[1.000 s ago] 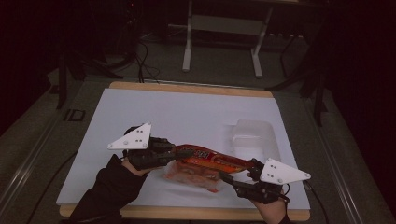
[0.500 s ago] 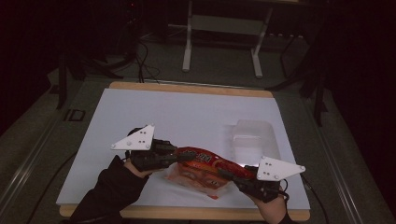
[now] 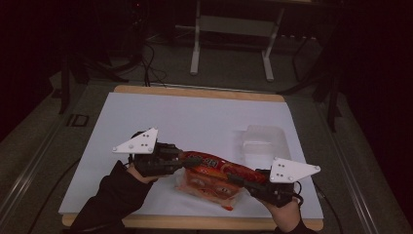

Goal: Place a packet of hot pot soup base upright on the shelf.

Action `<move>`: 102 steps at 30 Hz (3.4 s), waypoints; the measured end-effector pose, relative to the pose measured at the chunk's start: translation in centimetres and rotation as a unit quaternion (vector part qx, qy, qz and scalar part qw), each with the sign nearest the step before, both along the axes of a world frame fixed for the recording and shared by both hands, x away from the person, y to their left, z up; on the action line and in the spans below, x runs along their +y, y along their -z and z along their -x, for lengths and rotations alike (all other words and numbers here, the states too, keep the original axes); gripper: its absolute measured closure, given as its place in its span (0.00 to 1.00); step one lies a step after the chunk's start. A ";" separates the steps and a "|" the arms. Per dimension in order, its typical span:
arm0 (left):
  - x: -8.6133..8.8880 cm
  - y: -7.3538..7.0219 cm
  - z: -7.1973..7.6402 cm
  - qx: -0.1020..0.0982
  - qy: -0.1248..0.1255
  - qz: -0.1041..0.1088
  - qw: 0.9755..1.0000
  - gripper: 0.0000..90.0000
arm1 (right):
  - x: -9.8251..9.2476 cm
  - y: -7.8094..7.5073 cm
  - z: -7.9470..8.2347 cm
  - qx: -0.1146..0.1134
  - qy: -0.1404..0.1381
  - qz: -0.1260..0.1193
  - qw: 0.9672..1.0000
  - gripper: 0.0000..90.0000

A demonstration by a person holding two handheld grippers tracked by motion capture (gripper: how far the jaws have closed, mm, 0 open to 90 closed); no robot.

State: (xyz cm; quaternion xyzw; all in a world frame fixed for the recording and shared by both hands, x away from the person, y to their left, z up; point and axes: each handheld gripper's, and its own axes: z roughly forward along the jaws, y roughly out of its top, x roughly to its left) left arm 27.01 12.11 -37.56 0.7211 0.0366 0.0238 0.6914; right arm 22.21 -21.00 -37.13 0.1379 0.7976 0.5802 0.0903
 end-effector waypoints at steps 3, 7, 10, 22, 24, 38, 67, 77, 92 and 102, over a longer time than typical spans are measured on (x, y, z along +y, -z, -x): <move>0.2 -0.1 -0.1 -0.001 -0.004 0.005 1.000 0.77 | -0.1 -0.3 -0.1 -0.001 0.003 0.001 1.000 1.00; 0.5 -0.2 -0.1 -0.012 -0.031 0.007 0.999 0.56 | -0.4 -0.7 -0.3 -0.003 0.008 -0.004 1.000 1.00; 1.1 -0.1 -0.1 -0.017 -0.061 0.012 0.998 0.39 | -0.7 -1.2 -0.3 -0.007 0.014 -0.010 1.000 1.00; 4.1 1.9 -0.4 0.033 -0.174 0.005 0.984 0.02 | -1.7 -3.6 -1.2 -0.020 0.044 -0.011 0.999 1.00; 4.6 2.5 -0.4 0.044 -0.182 0.004 0.982 0.02 | -2.0 -4.2 -1.4 -0.023 0.051 -0.012 0.998 1.00; 7.2 6.4 1.5 0.052 -0.223 -0.049 0.972 0.02 | -4.1 -7.5 -3.5 -0.050 0.103 -0.027 0.993 1.00; 9.5 12.0 2.6 0.085 -0.302 -0.063 0.948 0.02 | -11.1 -8.7 -6.0 -0.049 0.211 -0.046 0.975 1.00; 9.4 12.3 2.3 0.098 -0.307 -0.079 0.943 0.00 | -12.3 -6.1 -6.6 -0.024 0.232 -0.040 0.972 1.00; 9.5 12.3 2.5 0.094 -0.304 -0.066 0.946 0.00 | -12.3 -2.0 -7.4 0.010 0.230 -0.033 0.973 1.00; 9.4 12.3 2.5 0.093 -0.303 -0.069 0.946 0.00 | -11.6 0.7 -7.2 0.031 0.231 -0.014 0.972 1.00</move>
